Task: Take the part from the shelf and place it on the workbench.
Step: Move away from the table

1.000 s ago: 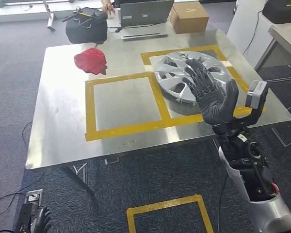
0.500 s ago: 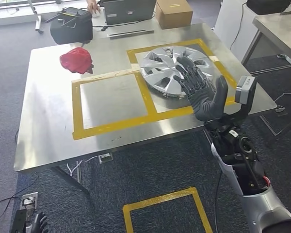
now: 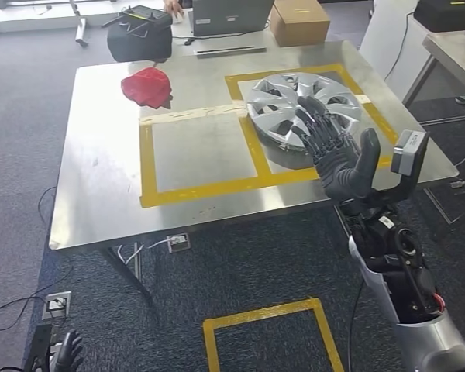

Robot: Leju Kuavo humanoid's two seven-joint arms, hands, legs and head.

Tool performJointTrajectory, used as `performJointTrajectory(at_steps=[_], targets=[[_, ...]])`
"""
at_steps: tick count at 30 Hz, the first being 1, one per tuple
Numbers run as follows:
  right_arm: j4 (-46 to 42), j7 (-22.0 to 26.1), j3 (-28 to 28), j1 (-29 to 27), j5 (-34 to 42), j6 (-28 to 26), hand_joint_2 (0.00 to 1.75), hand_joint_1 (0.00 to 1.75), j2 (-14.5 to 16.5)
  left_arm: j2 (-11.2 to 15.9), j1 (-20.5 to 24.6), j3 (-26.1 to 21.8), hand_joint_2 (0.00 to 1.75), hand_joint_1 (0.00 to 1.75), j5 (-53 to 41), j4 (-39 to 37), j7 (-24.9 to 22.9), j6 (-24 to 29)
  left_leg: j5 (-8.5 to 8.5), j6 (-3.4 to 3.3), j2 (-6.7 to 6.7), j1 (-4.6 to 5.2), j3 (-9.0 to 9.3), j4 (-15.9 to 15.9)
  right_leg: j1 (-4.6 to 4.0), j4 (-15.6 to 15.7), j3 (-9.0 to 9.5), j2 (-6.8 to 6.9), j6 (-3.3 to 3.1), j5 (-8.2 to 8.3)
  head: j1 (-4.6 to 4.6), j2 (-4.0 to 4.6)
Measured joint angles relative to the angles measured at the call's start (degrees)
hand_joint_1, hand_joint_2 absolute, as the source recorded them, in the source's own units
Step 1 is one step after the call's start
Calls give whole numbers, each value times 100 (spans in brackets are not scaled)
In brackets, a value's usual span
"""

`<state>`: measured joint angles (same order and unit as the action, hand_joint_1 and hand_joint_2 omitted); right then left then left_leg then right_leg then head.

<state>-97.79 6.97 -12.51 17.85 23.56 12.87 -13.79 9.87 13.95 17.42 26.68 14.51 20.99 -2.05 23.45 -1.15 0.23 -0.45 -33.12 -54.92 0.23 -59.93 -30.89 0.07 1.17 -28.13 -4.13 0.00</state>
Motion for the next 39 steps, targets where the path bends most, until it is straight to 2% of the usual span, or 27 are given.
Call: performJointTrajectory(at_steps=[1,2,5,6,7,8,10,11,12,13,15,16,17,20,21,22,23,25,26,27,28,31,32,34,36,37,39], targets=[[-2,2,1,4,0,0,0,0,0,-1,2,0,0,0,0,0,0,-1,-18,22,2,4,-14,-3,-20,348,181,-4,-33,99,-4,0],[-3,3,3,4,0,-1,0,0,0,-3,1,0,0,0,0,0,0,-2,-38,49,1,4,-32,-7,-42,543,268,-7,-58,138,-8,0],[-4,6,7,-1,0,-2,0,0,0,-5,-6,0,0,0,-1,0,-1,-3,-87,154,0,-2,-74,-5,-49,649,249,-2,-100,213,-5,0],[-4,5,5,0,0,-3,0,0,0,-4,-6,0,0,0,-2,0,-1,-3,-18,187,1,-4,-113,-69,-33,681,234,6,-124,262,12,0],[-4,7,3,2,0,-3,0,0,0,2,-3,0,0,0,-2,0,0,-3,136,218,2,-4,-196,-250,-15,713,208,16,-151,314,44,0],[-4,7,2,0,0,-3,0,0,0,7,-2,0,0,0,-2,0,1,-3,361,244,2,-13,-326,-554,-6,732,171,26,-170,360,81,0],[-3,9,1,-14,-1,-4,0,0,0,13,-9,1,0,0,-2,0,2,-3,813,293,1,-16,-634,-1346,-7,729,59,30,-195,431,158,0],[-3,9,-1,-25,-5,-4,0,0,0,13,-15,1,0,0,-3,0,2,-4,917,306,1,-17,-712,-1601,-7,721,4,30,-194,463,187,0],[-3,11,-1,-36,-12,-4,0,0,0,13,-19,2,0,0,-3,0,2,-4,911,311,0,-20,-683,-1645,-8,710,-48,30,-190,493,214,0],[-3,15,0,-48,-17,-4,0,0,0,14,-20,2,0,0,-4,0,2,-5,799,308,-1,-22,-526,-1437,-7,694,-91,29,-181,516,236,0],[-5,32,2,-73,-31,-2,0,0,0,21,-12,2,0,0,-4,0,9,-8,494,273,-1,-21,-4,-595,-15,646,-159,27,-152,545,270,0],[-8,42,7,-83,-41,2,0,0,0,25,-6,2,0,0,-4,0,15,-12,387,236,2,-13,196,-242,-25,618,-188,26,-132,556,274,0],[-11,51,13,-94,-59,8,0,0,0,27,-4,2,0,0,-4,0,21,-16,334,198,5,-4,305,-34,-33,597,-213,25,-106,571,272,0],[-18,60,31,-124,-107,22,0,0,0,25,-13,2,0,0,-6,0,28,-24,260,80,3,7,297,35,-31,585,-253,18,-9,620,249,0],[-19,59,36,-130,-110,23,0,0,0,24,-11,2,0,0,-6,0,28,-27,225,37,-5,0,284,50,-26,530,-278,12,25,563,243,0],[-19,59,40,-133,-109,23,0,0,0,22,-8,2,0,0,-6,0,28,-30,188,-8,-14,-12,264,67,-21,382,-336,6,56,431,227,0],[-19,59,43,-136,-109,23,0,0,0,20,-4,2,0,0,-7,0,28,-32,154,-40,-24,-22,237,78,-10,95,-438,2,84,212,199,0],[-18,58,44,-158,-109,22,0,0,0,15,-6,4,0,0,-9,0,28,-33,99,-63,-31,-18,166,75,11,-717,-697,0,134,-281,138,0],[-17,57,44,-172,-109,22,0,0,0,13,-10,7,0,0,-10,0,28,-33,72,-60,-32,-16,128,71,22,-1030,-774,1,153,-430,115,0],[-17,56,43,-185,-109,22,0,0,0,12,-14,9,0,0,-10,0,28,-33,48,-54,-32,-15,94,65,31,-1128,-749,2,161,-459,97,0],[-17,53,44,-191,-109,22,0,0,0,12,-18,12,0,0,-10,0,28,-33,28,-43,-31,-16,65,58,36,-984,-609,3,160,-377,77,0],[-31,43,44,-190,-109,26,0,0,0,12,-22,17,0,0,-9,0,31,-33,-22,11,-28,-10,20,39,28,239,138,-7,107,56,10,0],[-38,39,42,-190,-109,29,0,0,0,13,-21,17,0,0,-8,0,34,-33,-44,41,-27,-4,2,36,14,507,274,-13,81,124,0,0],[-49,34,39,-190,-109,37,0,0,0,14,-25,18,0,0,-6,-1,43,-33,-100,114,-27,2,-34,40,-17,626,300,-22,26,162,8,0],[-50,31,36,-182,-109,40,0,0,0,18,-30,19,0,0,-1,-2,49,-33,-85,182,-27,-3,-69,15,2,652,263,-7,-49,231,32,0],[-51,29,33,-174,-109,40,0,0,0,21,-30,20,0,0,3,-2,52,-32,31,209,-25,-5,-131,-113,15,674,240,5,-93,274,55,0],[-54,26,30,-160,-109,40,0,0,0,28,-32,20,0,0,13,-2,62,-25,477,252,-22,-12,-403,-752,23,694,155,28,-156,360,128,0]])
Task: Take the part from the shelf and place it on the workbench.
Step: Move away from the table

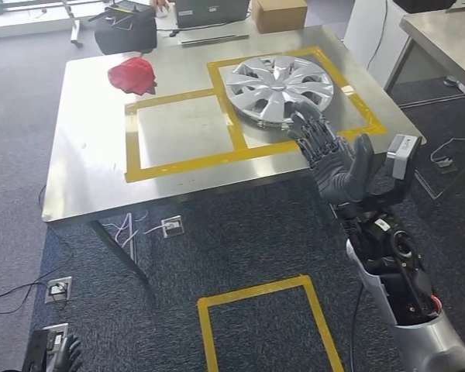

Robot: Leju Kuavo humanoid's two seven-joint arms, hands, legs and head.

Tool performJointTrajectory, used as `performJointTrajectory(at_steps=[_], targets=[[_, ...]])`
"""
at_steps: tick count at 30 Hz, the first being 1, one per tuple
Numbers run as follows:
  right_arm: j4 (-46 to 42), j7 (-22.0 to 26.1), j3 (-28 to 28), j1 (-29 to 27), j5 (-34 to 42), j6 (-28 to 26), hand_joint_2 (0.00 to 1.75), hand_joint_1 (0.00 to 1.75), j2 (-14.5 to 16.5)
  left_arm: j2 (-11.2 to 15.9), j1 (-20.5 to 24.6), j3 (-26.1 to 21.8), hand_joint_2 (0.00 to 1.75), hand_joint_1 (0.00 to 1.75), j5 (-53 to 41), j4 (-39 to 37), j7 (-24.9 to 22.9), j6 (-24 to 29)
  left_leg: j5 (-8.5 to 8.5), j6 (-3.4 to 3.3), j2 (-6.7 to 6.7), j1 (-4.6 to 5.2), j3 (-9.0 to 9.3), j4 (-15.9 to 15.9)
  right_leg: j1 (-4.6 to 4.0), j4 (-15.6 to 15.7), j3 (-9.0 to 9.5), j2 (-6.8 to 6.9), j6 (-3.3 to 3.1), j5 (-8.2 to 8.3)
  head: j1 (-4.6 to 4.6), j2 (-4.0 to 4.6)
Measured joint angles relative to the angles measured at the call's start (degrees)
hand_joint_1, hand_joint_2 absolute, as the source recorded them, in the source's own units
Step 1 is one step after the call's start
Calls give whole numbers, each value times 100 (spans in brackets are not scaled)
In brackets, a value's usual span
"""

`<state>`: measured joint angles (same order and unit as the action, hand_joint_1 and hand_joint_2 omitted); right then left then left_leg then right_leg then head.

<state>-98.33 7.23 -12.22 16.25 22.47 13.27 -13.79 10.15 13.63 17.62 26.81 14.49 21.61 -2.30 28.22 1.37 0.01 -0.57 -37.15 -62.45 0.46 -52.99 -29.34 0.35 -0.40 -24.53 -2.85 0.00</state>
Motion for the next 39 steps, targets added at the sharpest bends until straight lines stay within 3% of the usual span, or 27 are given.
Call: performJointTrajectory(at_steps=[2,3,4,5,7,8,9,12,14,16,17,18,19,20,22,24,26,28,30,32,33,34,35,37,39], targets=[[1,-3,-5,2,0,0,0,0,0,3,-13,0,0,0,3,0,6,7,392,29,0,0,-299,-780,-8,-12,-118,4,-22,71,73,0],[1,-4,-7,1,0,0,0,0,0,2,-21,0,0,0,3,0,7,7,442,34,0,0,-336,-949,-11,-20,-170,5,-22,102,97,0],[2,-5,-8,1,0,0,0,0,0,2,-26,0,0,0,4,0,7,7,381,30,0,0,-246,-874,-12,-31,-214,4,-17,129,116,0],[1,-8,-9,2,0,0,0,0,0,4,-28,0,0,0,4,0,9,7,236,18,-1,0,-40,-572,-12,-42,-249,4,-7,150,130,0],[-3,-20,-8,4,1,-1,0,0,0,17,-21,0,0,0,7,0,19,7,-68,-29,0,11,496,310,-26,-77,-300,1,24,182,158,0],[-6,-28,-8,5,3,-4,0,0,0,26,-17,0,0,0,8,0,27,7,-152,-61,0,21,664,615,-36,-93,-324,-1,47,199,161,0],[-9,-38,-9,4,4,-9,0,0,0,32,-18,0,0,0,9,0,36,7,-186,-92,2,31,743,777,-44,-106,-345,-1,73,217,157,0],[-27,-55,-9,-12,8,-28,0,0,0,39,-41,0,0,0,10,-2,45,7,-253,-191,-2,31,705,822,-40,-129,-388,-8,167,241,140,0],[-47,-57,-4,-27,9,-38,0,0,0,40,-44,0,0,0,10,-2,46,5,-324,-265,-17,7,667,851,-28,-439,-505,-18,226,-28,109,0],[-57,-60,-4,-49,9,-44,0,0,0,40,-51,0,0,0,10,-2,47,5,-381,-298,-27,2,604,852,-6,-1214,-764,-21,278,-533,47,0],[-57,-61,-4,-67,9,-48,0,0,0,39,-57,0,0,0,10,-2,47,5,-407,-299,-28,2,568,848,4,-1601,-879,-21,298,-728,22,0],[-57,-63,-4,-87,9,-53,0,0,0,39,-64,0,0,0,10,-2,47,5,-432,-294,-28,2,531,842,12,-1829,-920,-20,313,-823,4,0],[-58,-64,-4,-102,9,-58,0,0,0,39,-70,0,0,0,10,-2,47,5,-454,-285,-27,2,499,836,17,-1823,-852,-20,317,-800,-16,0],[-60,-64,-4,-111,9,-64,0,0,0,38,-76,0,0,0,10,-2,48,5,-472,-274,-26,1,475,829,21,-1566,-661,-19,313,-671,-43,0],[-80,-63,-1,-115,9,-74,0,0,0,38,-81,0,0,0,10,-2,50,4,-504,-239,-23,7,447,818,17,-682,-117,-25,283,-340,-98,0],[-115,-67,3,-133,9,-84,0,0,-1,40,-80,0,0,0,7,-2,56,-1,-547,-180,-23,19,411,805,-10,-127,164,-36,237,-184,-112,0],[-147,-78,6,-177,11,-95,0,0,-2,45,-86,0,0,0,3,-2,60,-15,-601,-106,-24,23,375,808,-33,-73,134,-42,180,-152,-100,0],[-182,-98,7,-207,14,-110,0,0,-1,54,-91,0,0,0,0,-2,60,-26,-504,-43,-23,15,307,689,-14,-56,88,-29,91,-81,-74,0],[-213,-127,7,-209,16,-120,0,0,0,66,-88,0,0,0,1,-2,54,-29,-108,0,-21,10,97,166,1,-33,14,-13,0,2,-7,0],[-223,-150,6,-210,18,-115,0,0,0,75,-88,0,0,0,5,-2,43,-30,354,31,-20,9,-196,-629,-11,-37,-99,-10,-39,76,66,0],[-222,-152,4,-208,19,-105,0,0,0,78,-88,1,0,0,10,-2,36,-30,474,40,-20,7,-276,-898,-15,-41,-158,-9,-41,114,92,0],[-219,-151,3,-202,19,-94,0,0,0,79,-88,1,0,0,16,-2,31,-29,481,42,-20,5,-253,-957,-17,-47,-212,-10,-38,150,115,0],[-216,-146,3,-192,20,-81,0,0,0,80,-86,2,0,0,23,-2,26,-28,380,36,-21,4,-109,-771,-18,-54,-257,-12,-29,181,132,0],[-212,-125,1,-156,19,-55,0,0,0,85,-72,2,0,0,39,-2,22,-17,60,-3,-21,6,414,76,-21,-78,-319,-13,1,225,157,0],[-204,-97,-1,-109,17,-29,0,0,0,91,-50,2,0,0,54,-2,20,0,-128,-67,-16,23,753,702,-42,-115,-370,-11,48,264,164,0]])
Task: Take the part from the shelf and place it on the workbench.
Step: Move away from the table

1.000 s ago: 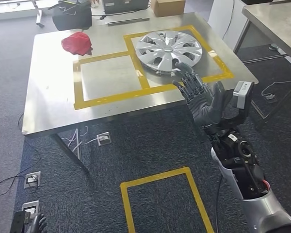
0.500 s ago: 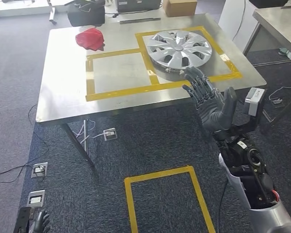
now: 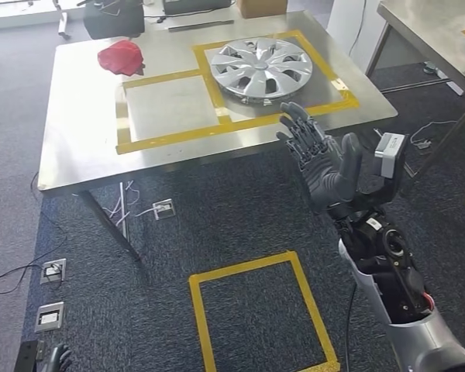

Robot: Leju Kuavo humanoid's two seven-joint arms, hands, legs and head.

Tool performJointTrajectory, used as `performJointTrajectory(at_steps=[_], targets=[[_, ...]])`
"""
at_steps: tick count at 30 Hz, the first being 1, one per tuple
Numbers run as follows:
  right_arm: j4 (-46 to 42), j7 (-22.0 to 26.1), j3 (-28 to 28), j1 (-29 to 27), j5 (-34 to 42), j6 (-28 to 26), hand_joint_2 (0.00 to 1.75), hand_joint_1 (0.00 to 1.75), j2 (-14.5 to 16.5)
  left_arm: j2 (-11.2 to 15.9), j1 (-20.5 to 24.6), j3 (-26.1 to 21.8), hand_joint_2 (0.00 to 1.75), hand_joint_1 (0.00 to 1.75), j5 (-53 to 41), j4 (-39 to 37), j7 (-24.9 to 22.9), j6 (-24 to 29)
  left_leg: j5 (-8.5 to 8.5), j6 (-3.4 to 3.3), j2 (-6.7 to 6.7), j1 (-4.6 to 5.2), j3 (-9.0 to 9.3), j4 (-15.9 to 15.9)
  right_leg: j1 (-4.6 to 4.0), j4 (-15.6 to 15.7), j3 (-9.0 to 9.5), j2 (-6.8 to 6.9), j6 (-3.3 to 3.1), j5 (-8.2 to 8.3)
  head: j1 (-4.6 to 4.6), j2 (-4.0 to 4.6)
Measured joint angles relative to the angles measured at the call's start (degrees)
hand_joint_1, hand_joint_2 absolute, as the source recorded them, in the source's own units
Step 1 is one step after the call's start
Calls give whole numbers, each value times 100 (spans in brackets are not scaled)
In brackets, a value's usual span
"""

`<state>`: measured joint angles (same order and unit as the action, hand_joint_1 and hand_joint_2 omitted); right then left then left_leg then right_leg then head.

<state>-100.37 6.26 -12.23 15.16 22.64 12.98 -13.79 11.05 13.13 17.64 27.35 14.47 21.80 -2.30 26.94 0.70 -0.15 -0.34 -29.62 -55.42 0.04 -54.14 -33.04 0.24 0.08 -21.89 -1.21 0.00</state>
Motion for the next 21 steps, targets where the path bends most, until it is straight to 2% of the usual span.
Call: performJointTrajectory(at_steps=[1,3,4,5,6,8,9,10,11,12,14,15,16,18,19,20,21], targets=[[7,11,-2,17,0,8,0,0,0,2,5,0,0,0,5,0,-4,8,-24,-32,3,10,38,102,-6,-9,-20,3,29,23,-7,0],[26,27,-5,34,0,17,0,0,0,-1,0,0,0,0,17,0,-11,21,-80,-99,6,12,1,107,-7,-14,-48,3,94,59,-27,0],[38,37,-5,40,0,25,0,0,0,-3,2,0,0,0,22,0,-14,25,-116,-132,3,4,-18,115,0,-50,-70,-1,129,19,-27,0],[53,48,-4,49,-3,37,0,0,0,-5,7,0,0,0,27,0,-14,26,-154,-167,-2,-7,-43,128,5,-168,-118,-5,162,-97,-40,0],[72,61,-4,60,-5,51,0,0,0,-9,13,0,0,0,31,0,-14,27,-194,-195,-8,-19,-74,139,16,-411,-206,-9,194,-299,-66,0],[126,86,-9,73,-11,83,0,0,0,-14,17,0,0,0,33,0,-14,27,-257,-221,-11,-20,-152,134,38,-1180,-448,-9,248,-794,-128,0],[159,103,-12,75,-13,94,0,0,0,-16,15,0,0,0,33,0,-14,25,-287,-221,-12,-19,-195,130,48,-1516,-533,-9,266,-959,-150,0],[191,117,-16,76,-14,103,0,0,0,-17,12,0,0,0,34,0,-14,23,-316,-216,-11,-20,-237,123,55,-1671,-533,-8,277,-1011,-166,0],[218,131,-19,80,-15,109,0,0,0,-17,10,0,0,0,34,0,-14,19,-342,-208,-9,-21,-274,116,61,-1587,-418,-7,278,-949,-186,0],[238,140,-20,90,-16,112,0,0,0,-17,8,0,0,0,34,0,-14,15,-364,-194,-6,-22,-305,109,65,-1278,-194,-7,271,-803,-212,0],[265,151,-22,130,-24,114,0,0,1,-17,9,0,0,0,33,0,-14,8,-406,-146,-1,-15,-353,91,58,-437,309,-13,237,-548,-263,0],[276,155,-22,149,-29,114,0,0,1,-16,11,0,0,0,32,0,-14,7,-432,-115,1,-7,-378,83,46,-154,456,-17,216,-484,-277,0],[286,159,-23,159,-34,113,0,0,2,-15,12,0,0,0,32,0,-14,7,-460,-81,0,-2,-401,78,31,-19,508,-21,193,-471,-279,0],[304,163,-25,158,-37,110,0,0,3,-11,9,0,0,0,30,0,-16,7,-518,-14,-2,2,-438,82,19,3,468,-20,127,-427,-260,0],[310,163,-26,161,-39,108,0,0,4,-10,7,0,0,0,28,0,-18,7,-491,16,-1,-5,-464,56,26,17,445,-12,81,-387,-246,0],[313,163,-27,167,-42,108,0,0,5,-8,8,0,0,0,28,0,-22,7,-383,41,0,-10,-523,-59,36,34,415,-2,29,-342,-224,0],[313,163,-28,170,-44,108,0,0,7,-4,9,0,0,0,28,0,-28,7,-195,62,1,-14,-627,-294,47,51,375,10,-19,-294,-191,0]])
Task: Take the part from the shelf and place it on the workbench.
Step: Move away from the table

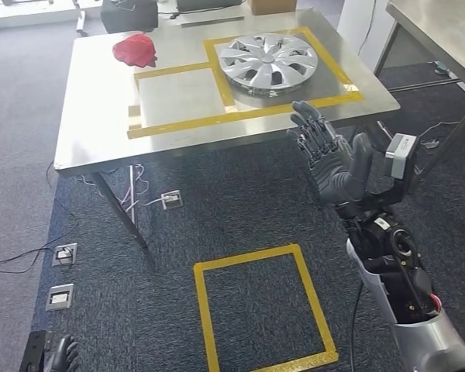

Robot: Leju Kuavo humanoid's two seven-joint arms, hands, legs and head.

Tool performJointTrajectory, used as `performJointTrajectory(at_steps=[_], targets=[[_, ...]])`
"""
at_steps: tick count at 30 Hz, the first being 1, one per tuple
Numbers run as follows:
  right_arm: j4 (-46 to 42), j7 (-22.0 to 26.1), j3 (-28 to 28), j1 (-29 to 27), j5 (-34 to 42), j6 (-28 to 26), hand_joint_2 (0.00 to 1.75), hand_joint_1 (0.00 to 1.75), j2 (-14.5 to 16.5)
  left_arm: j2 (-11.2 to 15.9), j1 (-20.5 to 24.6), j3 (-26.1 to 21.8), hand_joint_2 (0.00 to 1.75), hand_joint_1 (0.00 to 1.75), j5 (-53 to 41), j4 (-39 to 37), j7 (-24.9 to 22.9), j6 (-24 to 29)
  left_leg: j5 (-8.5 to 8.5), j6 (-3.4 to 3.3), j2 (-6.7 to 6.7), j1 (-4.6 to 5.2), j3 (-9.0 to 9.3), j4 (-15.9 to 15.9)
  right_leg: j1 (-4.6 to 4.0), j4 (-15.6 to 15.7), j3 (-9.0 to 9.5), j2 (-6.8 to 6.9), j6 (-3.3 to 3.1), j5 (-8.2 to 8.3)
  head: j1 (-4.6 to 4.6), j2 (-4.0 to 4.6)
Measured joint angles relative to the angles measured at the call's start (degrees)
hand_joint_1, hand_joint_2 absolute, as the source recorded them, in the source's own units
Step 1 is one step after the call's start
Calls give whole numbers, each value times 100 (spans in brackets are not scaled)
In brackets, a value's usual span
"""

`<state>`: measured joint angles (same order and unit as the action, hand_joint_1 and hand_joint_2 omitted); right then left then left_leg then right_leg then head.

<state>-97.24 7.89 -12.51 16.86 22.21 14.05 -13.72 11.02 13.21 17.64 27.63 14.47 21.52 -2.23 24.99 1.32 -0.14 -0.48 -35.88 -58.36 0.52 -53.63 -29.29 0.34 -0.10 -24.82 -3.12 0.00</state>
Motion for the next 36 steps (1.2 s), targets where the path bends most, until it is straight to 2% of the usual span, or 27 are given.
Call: performJointTrajectory(at_steps=[2,3,4,5,6,8,9,10,13,14,15,18,19,20,21,23,24,25,28,29,30,31,33,34,35,36], targets=[[1,-1,-2,-8,-2,0,0,0,4,6,-4,0,0,0,0,0,-15,0,498,34,0,-9,-299,-769,-8,-3,-109,12,-53,83,79,0],[4,-3,-3,-16,-6,0,0,0,10,8,-7,0,0,0,0,0,-21,0,669,48,0,-9,-415,-1119,-15,-7,-170,13,-59,123,112,0],[7,-6,-5,-20,-18,0,0,0,18,9,-11,0,0,0,0,0,-25,0,741,54,0,-9,-447,-1303,-21,-13,-229,13,-61,163,138,0],[10,-8,-7,-22,-34,0,0,0,27,9,-13,0,0,0,1,0,-28,3,703,51,0,-9,-361,-1256,-26,-18,-283,11,-57,201,155,0],[12,-11,-9,-23,-50,0,0,0,36,12,-12,0,0,0,2,0,-30,9,574,37,0,-8,-156,-973,-29,-23,-325,9,-48,235,169,0],[11,-15,-12,-22,-73,-1,0,0,44,21,-1,0,0,0,10,0,-29,26,290,-18,2,4,390,-113,-44,-41,-387,3,-16,290,187,0],[10,-19,-13,-19,-80,-2,0,0,45,25,7,0,0,0,14,0,-29,36,204,-50,6,17,570,202,-52,-51,-408,2,8,315,183,0],[9,-22,-15,-18,-86,-3,0,0,48,27,11,0,0,0,16,0,-29,44,165,-82,10,32,659,372,-56,-59,-424,2,37,341,175,0],[8,-33,-20,-27,-94,-2,0,0,57,24,7,0,0,0,18,0,-33,60,78,-177,7,39,627,423,-50,-63,-453,-4,139,394,163,0],[8,-36,-20,-28,-94,-1,0,0,58,23,11,0,0,0,18,0,-34,61,33,-213,-1,25,604,438,-47,-138,-491,-10,173,312,158,0],[8,-38,-17,-27,-94,0,0,0,58,22,14,0,0,0,19,0,-34,60,-14,-246,-10,10,571,456,-41,-336,-568,-17,205,138,137,0],[12,-42,-17,-48,-94,0,0,0,58,16,11,0,0,0,20,0,-34,59,-128,-286,-22,0,433,458,-4,-1485,-932,-21,280,-603,52,0],[15,-43,-19,-62,-94,1,0,0,58,15,8,0,0,0,20,0,-35,59,-163,-281,-22,0,385,453,4,-1744,-976,-20,293,-723,36,0],[18,-43,-19,-73,-94,1,0,0,58,15,6,0,0,0,20,0,-36,59,-196,-273,-21,0,339,447,10,-1777,-906,-19,298,-729,20,0],[20,-44,-19,-77,-94,2,0,0,58,15,4,0,0,0,20,0,-36,59,-225,-261,-19,-1,300,440,12,-1552,-711,-19,293,-629,-4,0],[21,-43,-19,-71,-94,5,0,0,58,14,3,0,0,0,20,0,-36,59,-277,-220,-14,3,250,429,9,-662,-121,-21,256,-347,-57,0],[21,-41,-19,-66,-94,10,0,0,59,14,5,0,0,0,21,0,-35,59,-302,-192,-13,10,231,420,-4,-286,95,-24,227,-257,-74,0],[21,-40,-20,-62,-94,16,0,0,60,15,7,0,0,0,25,0,-34,60,-330,-160,-13,16,213,416,-20,-61,209,-26,198,-218,-80,0],[21,-43,-23,-54,-94,38,0,0,64,17,-3,0,0,0,47,0,-26,72,-400,-58,-18,12,163,415,-42,23,176,-21,89,-145,-59,0],[21,-48,-26,-46,-94,50,0,0,71,19,-9,0,0,0,56,0,-21,78,-341,-27,-17,5,125,358,-32,38,149,-13,47,-97,-46,0],[21,-52,-29,-33,-94,62,0,0,78,21,-12,0,0,0,67,0,-14,81,-191,1,-15,2,46,191,-19,56,109,-2,4,-44,-19,0],[21,-59,-32,-22,-94,71,0,0,84,23,-14,0,0,0,76,0,-7,84,39,24,-12,-6,-79,-101,-8,67,56,9,-30,8,16,0],[21,-80,-38,-11,-94,81,0,0,89,23,-26,0,0,0,90,0,8,85,544,69,-9,-8,-387,-913,-14,57,-85,15,-65,99,96,0],[21,-91,-41,-12,-94,84,0,0,89,21,-34,0,0,0,94,0,13,84,684,85,-9,-8,-471,-1210,-16,48,-158,16,-65,143,122,0],[21,-101,-45,-12,-93,85,0,0,89,20,-41,0,0,0,98,0,17,84,718,93,-9,-10,-452,-1309,-16,36,-225,15,-60,184,143,0],[21,-109,-48,-12,-92,85,0,0,89,20,-45,0,0,0,100,0,21,83,644,93,-10,-13,-304,-1157,-16,22,-285,14,-50,220,159,0]])
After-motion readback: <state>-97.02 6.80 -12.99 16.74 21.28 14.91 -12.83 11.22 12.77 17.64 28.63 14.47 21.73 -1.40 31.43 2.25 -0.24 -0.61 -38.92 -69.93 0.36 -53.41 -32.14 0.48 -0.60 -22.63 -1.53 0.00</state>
